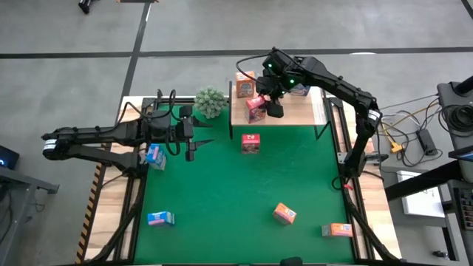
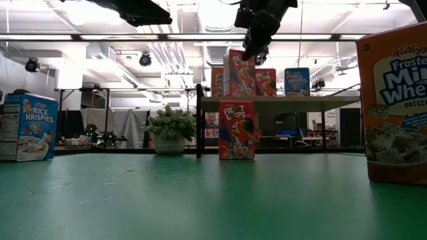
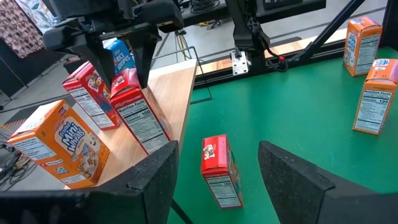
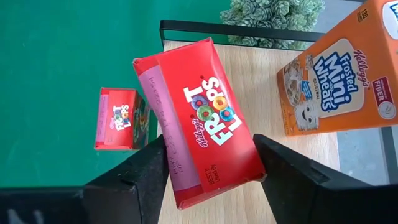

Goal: Stack cereal on shelf
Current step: Put the left red cereal box on the shelf aligned with the other red cereal box

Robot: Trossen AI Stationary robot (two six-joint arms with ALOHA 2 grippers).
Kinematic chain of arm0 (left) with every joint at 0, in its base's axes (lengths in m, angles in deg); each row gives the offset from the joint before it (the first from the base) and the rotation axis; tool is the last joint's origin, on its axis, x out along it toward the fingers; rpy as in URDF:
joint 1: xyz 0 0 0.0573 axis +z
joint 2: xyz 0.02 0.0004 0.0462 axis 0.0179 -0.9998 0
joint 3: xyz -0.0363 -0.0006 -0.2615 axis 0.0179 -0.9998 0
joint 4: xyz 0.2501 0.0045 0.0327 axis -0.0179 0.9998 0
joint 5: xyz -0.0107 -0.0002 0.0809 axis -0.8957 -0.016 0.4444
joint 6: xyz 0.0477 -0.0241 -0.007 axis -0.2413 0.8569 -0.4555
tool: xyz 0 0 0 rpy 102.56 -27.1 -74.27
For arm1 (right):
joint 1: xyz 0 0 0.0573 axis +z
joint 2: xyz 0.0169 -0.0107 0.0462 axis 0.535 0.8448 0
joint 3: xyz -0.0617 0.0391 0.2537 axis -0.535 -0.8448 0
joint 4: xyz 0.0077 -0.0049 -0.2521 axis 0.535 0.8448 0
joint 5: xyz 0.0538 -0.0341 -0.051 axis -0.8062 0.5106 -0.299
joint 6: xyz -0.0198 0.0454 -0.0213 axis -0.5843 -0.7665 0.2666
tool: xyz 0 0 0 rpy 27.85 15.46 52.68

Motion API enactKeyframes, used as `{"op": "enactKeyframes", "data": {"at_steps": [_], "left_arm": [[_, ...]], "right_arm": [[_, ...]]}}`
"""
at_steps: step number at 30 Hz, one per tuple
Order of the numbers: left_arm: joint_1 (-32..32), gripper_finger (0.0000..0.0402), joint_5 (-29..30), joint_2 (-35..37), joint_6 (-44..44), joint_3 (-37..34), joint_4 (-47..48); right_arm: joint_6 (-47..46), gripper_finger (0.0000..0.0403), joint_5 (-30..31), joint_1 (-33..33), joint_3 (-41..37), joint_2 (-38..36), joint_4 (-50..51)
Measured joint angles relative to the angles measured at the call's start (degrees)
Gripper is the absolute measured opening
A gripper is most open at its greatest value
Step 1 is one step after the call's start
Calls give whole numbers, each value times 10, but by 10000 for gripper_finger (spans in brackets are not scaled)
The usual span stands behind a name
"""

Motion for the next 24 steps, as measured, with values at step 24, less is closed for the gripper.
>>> {"op": "enactKeyframes", "data": {"at_steps": [24], "left_arm": [[0,204,0,0,0,0,5]], "right_arm": [[-121,207,75,-80,-44,-75,33]]}}
